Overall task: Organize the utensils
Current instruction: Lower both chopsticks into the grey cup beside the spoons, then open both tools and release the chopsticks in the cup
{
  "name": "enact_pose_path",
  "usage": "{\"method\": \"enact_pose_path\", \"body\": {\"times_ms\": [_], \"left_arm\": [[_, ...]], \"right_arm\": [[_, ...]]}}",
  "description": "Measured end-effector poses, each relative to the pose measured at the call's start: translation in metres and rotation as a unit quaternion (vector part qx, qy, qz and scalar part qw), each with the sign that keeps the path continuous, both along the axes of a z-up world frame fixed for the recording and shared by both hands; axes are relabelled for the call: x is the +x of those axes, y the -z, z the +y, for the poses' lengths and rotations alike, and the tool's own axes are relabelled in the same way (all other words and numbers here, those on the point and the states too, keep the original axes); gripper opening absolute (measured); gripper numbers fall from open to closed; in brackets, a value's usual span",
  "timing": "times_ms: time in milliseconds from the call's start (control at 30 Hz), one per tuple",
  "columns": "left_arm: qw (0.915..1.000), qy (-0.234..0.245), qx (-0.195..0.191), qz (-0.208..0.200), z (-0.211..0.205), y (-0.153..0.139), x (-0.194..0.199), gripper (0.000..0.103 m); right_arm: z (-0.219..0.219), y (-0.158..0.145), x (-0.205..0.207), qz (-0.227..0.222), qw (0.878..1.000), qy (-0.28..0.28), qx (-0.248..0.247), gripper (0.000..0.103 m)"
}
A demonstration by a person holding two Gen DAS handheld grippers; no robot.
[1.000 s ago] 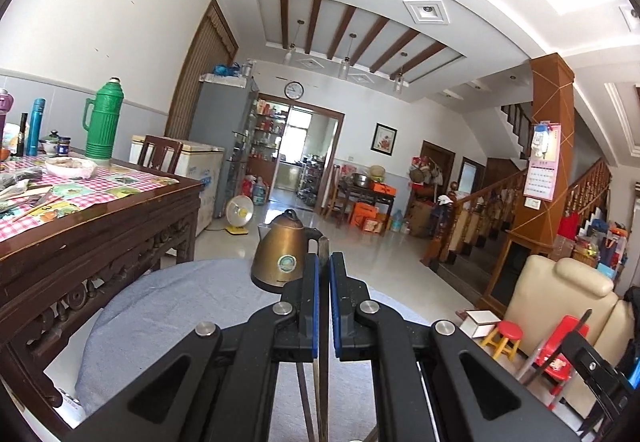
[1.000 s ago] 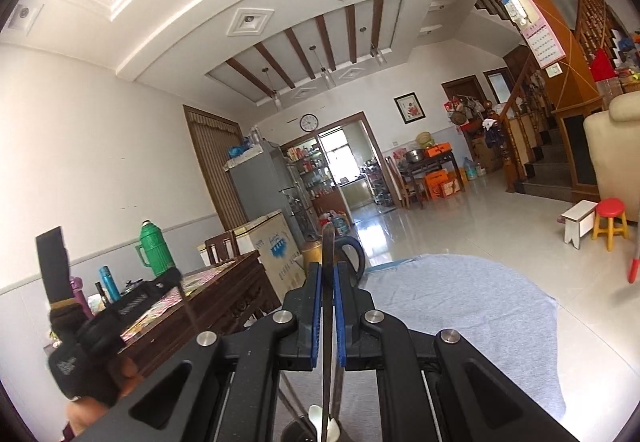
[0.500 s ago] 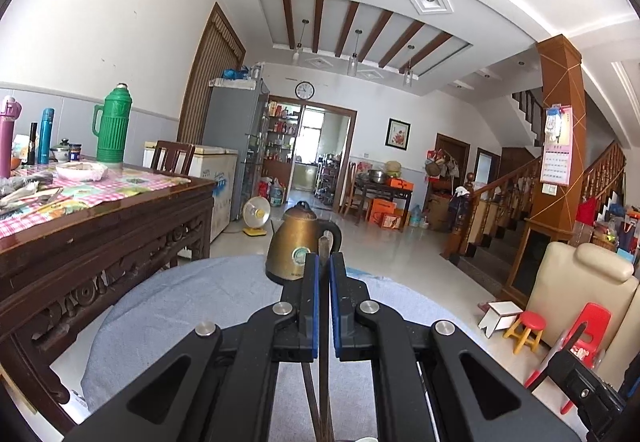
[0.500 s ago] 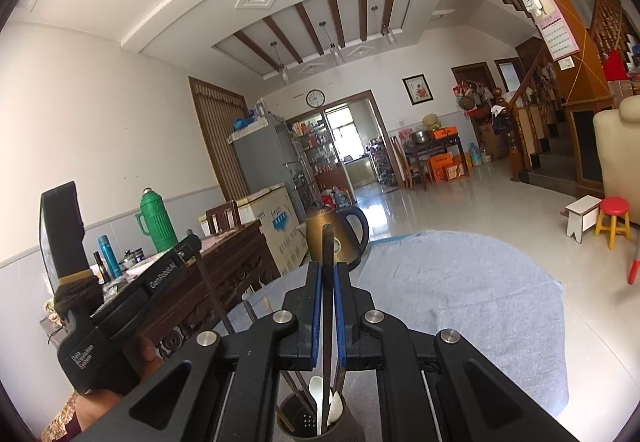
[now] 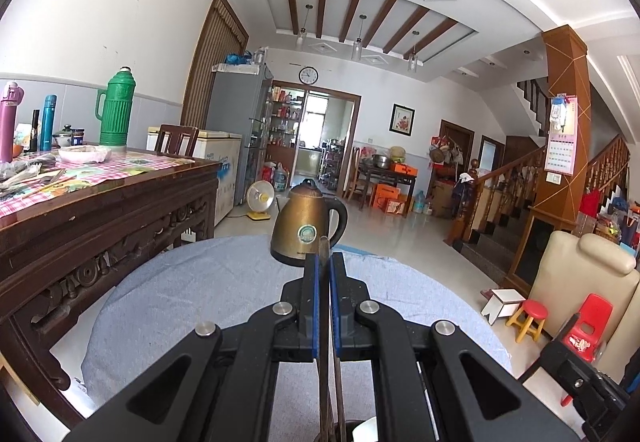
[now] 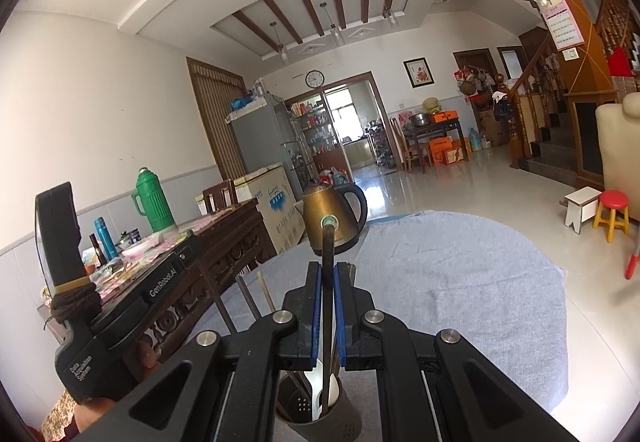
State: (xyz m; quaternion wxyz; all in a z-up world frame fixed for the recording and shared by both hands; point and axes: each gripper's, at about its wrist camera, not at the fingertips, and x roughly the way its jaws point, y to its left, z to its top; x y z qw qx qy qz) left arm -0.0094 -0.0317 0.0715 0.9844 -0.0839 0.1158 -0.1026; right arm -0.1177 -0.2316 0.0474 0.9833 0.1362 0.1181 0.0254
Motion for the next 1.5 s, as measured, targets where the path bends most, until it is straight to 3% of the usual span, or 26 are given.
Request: {"method": "enact_pose_path", "body": {"times_ms": [733,1100,1167,1200,1233,1267,1333,1500], "left_arm": [[0.9982,0.014,0.01,0.058,0.001,0.03,0.001,0.006],[0.9976,0.027,0.031,0.056,0.0,0.027,-0.006,0.006],[0.9973,0.029,0.038,0.056,-0.001,0.025,-0.007,0.009],[0.9971,0.031,0.04,0.057,-0.002,0.024,-0.007,0.017],[0.9969,0.033,0.043,0.058,-0.002,0.024,-0.008,0.031],[0.9968,0.033,0.045,0.057,-0.001,0.023,-0.01,0.038],[0.9971,0.027,0.052,0.049,0.0,0.022,-0.015,0.054],[0.995,0.037,0.076,0.052,0.0,0.021,-0.024,0.072]], "right_arm": [[0.0,0.027,0.022,0.058,0.998,-0.006,0.008,0.007],[-0.002,0.035,0.028,0.072,0.997,-0.009,0.019,0.008],[-0.002,0.036,0.029,0.075,0.997,-0.008,0.02,0.008],[-0.003,0.036,0.029,0.076,0.997,-0.006,0.021,0.009],[-0.004,0.037,0.029,0.077,0.997,-0.005,0.023,0.017],[-0.005,0.037,0.029,0.078,0.997,-0.004,0.026,0.034],[-0.009,0.037,0.027,0.074,0.997,-0.001,0.036,0.056],[-0.015,0.032,0.018,0.051,0.998,0.017,0.029,0.057]]}}
